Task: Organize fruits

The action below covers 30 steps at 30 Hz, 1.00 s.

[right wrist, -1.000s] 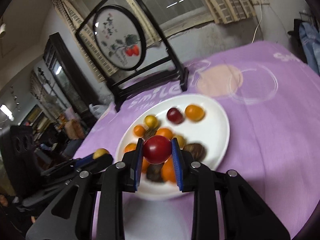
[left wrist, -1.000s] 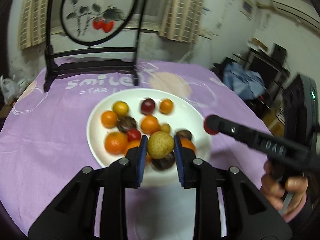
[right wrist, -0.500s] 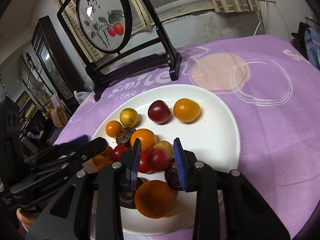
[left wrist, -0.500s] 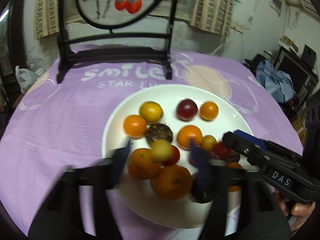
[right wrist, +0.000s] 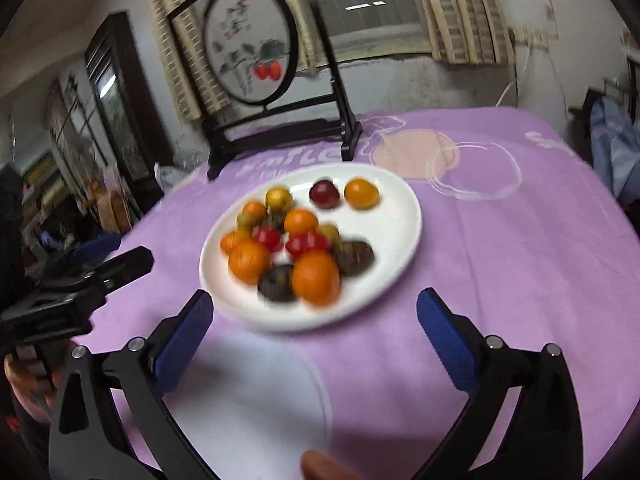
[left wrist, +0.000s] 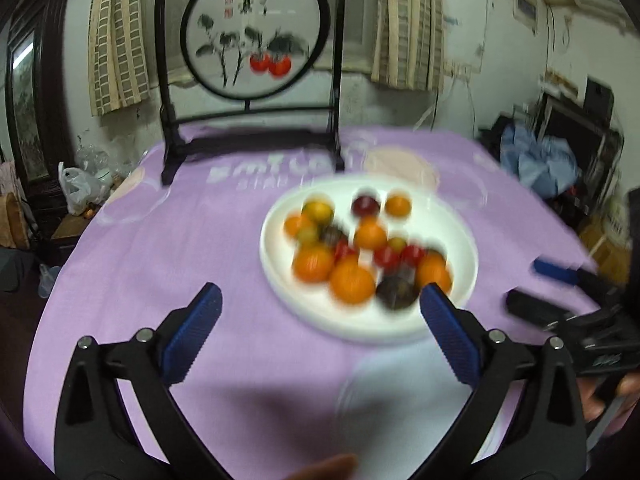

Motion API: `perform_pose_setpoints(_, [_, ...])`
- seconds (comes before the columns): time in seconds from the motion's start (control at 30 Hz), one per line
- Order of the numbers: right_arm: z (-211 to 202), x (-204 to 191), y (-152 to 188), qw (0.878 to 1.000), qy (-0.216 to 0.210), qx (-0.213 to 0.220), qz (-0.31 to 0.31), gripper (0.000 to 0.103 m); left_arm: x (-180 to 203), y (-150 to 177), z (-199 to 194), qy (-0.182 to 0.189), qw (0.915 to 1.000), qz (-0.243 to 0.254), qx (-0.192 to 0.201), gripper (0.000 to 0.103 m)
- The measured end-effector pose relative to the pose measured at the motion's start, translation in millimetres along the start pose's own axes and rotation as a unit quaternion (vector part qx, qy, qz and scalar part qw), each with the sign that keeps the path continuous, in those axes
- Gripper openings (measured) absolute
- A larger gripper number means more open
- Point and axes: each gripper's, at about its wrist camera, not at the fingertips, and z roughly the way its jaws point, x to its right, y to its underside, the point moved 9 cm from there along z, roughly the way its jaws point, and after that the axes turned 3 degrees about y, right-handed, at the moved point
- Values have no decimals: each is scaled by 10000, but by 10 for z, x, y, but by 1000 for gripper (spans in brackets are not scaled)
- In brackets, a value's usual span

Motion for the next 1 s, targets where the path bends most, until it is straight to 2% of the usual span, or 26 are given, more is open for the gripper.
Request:
perform_pose_setpoints(0.13, [-151, -101, 434, 9992, -142, -314, -212, 102, -33, 429, -65, -233, 9991, 194, -304, 101])
perform_pose_setpoints(0.23, [-215, -164, 602, 9981, -190, -439, -384, 102, 21, 568, -149, -147, 9991, 244, -302, 101])
perform_pose_setpoints(0.37, [-284, -202, 726, 9971, -32, -395, -642, 102, 12, 677, -218, -162, 9993, 234, -227, 101])
perform_pose_setpoints(0.5, [-302, -200, 771, 9967, 52, -390, -713, 102, -31, 740, -213, -163, 9993, 117, -318, 101])
perform_pose_setpoints(1.0, [-316, -198, 792, 9961, 99, -421, -773, 102, -30, 724, -243, -132, 9995, 121, -244, 101])
